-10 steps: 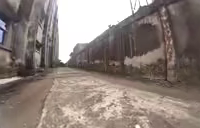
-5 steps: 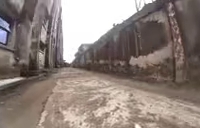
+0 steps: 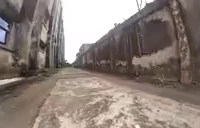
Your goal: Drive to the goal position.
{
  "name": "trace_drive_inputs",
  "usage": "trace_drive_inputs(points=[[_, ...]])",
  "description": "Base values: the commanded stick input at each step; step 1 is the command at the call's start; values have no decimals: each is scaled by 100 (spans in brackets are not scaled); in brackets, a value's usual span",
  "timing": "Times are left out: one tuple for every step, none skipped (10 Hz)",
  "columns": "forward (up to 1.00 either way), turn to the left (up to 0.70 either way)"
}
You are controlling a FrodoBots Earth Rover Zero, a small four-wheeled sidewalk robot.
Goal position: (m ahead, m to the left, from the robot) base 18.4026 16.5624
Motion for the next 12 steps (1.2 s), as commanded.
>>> trace_drive_inputs(points=[[30, 0], [30, 0], [30, 0], [30, 0], [30, 41], [30, 60], [30, 60], [30, 60], [30, 60], [30, 0], [30, 0], [30, 0]])
